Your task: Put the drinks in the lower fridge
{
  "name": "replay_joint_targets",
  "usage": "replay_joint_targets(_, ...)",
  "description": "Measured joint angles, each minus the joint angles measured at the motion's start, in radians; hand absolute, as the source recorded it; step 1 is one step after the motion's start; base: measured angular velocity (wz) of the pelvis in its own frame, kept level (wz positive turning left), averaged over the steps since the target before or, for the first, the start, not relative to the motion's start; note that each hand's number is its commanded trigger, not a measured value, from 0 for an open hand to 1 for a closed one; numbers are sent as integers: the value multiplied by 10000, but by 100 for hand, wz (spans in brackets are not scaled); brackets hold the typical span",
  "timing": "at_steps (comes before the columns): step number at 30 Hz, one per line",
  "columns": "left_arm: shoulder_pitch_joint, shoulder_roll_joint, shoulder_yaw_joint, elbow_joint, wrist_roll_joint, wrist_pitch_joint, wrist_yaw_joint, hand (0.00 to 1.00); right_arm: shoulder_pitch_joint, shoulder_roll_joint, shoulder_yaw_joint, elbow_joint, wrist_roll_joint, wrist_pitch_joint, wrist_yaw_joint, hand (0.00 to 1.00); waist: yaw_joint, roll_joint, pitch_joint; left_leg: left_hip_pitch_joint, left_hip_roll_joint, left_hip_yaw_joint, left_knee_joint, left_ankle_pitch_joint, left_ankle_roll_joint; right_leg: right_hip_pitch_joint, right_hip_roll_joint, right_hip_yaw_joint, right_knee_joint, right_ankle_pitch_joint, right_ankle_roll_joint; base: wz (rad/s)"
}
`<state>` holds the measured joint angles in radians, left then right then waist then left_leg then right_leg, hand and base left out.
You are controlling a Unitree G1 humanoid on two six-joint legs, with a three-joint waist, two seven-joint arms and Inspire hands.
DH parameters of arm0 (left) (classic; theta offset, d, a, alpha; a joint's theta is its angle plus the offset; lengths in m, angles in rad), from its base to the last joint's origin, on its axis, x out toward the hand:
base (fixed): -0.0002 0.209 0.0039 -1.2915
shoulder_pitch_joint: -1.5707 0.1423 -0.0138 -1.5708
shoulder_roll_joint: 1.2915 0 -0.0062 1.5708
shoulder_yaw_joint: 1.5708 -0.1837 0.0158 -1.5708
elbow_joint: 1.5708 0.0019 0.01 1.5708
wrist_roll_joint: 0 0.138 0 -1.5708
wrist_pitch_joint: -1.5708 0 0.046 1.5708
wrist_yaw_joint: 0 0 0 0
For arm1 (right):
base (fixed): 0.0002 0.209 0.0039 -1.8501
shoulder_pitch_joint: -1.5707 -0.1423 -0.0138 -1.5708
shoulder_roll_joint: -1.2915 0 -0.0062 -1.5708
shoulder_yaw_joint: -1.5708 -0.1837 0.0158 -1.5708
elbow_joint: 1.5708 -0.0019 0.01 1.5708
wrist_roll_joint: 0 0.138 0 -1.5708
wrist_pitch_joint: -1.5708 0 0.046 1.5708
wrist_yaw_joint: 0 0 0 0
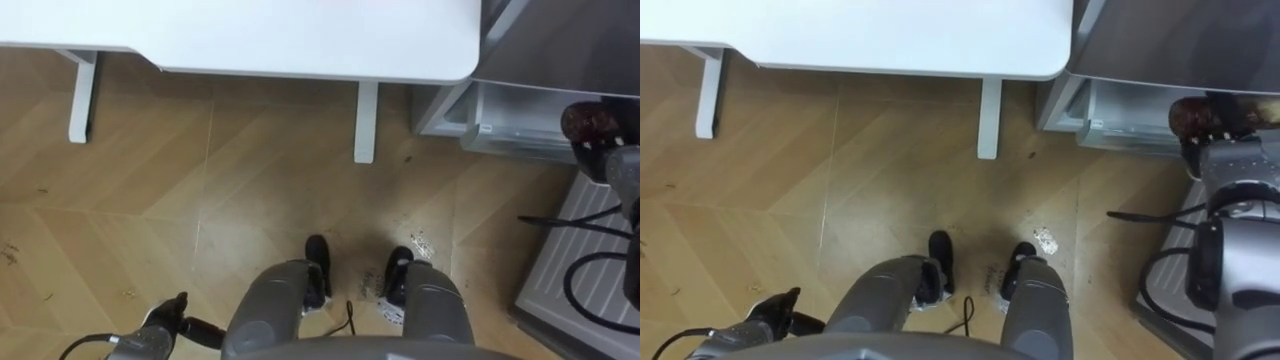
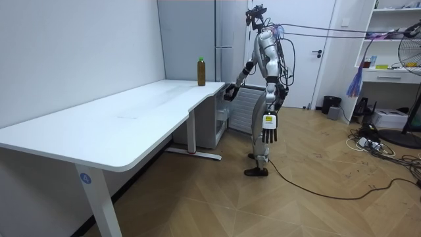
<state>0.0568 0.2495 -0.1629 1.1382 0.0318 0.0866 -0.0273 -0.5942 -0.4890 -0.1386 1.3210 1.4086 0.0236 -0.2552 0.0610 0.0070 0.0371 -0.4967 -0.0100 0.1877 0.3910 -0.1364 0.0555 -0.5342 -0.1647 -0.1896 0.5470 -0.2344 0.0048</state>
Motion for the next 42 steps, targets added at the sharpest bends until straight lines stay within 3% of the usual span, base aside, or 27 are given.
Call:
replay_joint_targets(17, 23, 56, -13, -55, -204, -6, 191, 0, 53, 21, 383, 4, 34, 6, 876, 0, 201, -22, 2, 40, 99, 13, 117, -31, -42, 0, 116, 150, -103, 186, -24, -4)
replay_joint_targets(24, 202, 81, -12, -97, -188, 27, 178, 0, 405, 19, 386, 225, -669, 132, 1537, 0, 201, -97, 8, 311, 131, -50, 228, -36, -50, 424, 123, -65, -109, 167, -47, 6)
replay_joint_targets(28, 293, 140, 159, -93, -167, 31, 157, 0, 1087, 19, 383, 219, -2060, 335, 2086, 0, 44, -256, -18, 695, 133, -338, 216, -70, -94, 1058, 138, -332, -311, 69, -21, 22)
replay_joint_targets(31, 394, 149, 268, -88, -177, 104, 66, 0, 1482, -66, 402, 422, -2483, 431, 2665, 0, -15, -378, -138, 872, 180, -478, 272, -176, -127, 1451, 257, -476, -533, 107, -37, 7)
replay_joint_targets(34, 446, 162, 485, -60, -176, 157, -30, 0, 2048, -84, 467, 578, -3147, 445, 3419, 0, -12, -383, -196, 1096, 328, -667, 390, -291, -175, 1996, 410, -709, -894, 170, -35, 11)
replay_joint_targets(38, 547, 272, 612, -175, -154, 151, -108, 0, 3150, -95, 610, 1099, -3965, 795, 4488, 0, -94, -362, -262, 1561, 173, -966, 168, -309, -191, 2645, 391, -1035, -1210, 111, 53, 21)
replay_joint_targets(42, 793, 404, 848, -182, -197, 170, -153, 0, 4128, 42, 797, 1244, -3991, 1188, 5068, 0, -267, -337, -275, 2023, 120, -1081, -87, -306, -194, 3272, 353, -1300, -1527, 69, 89, 18)
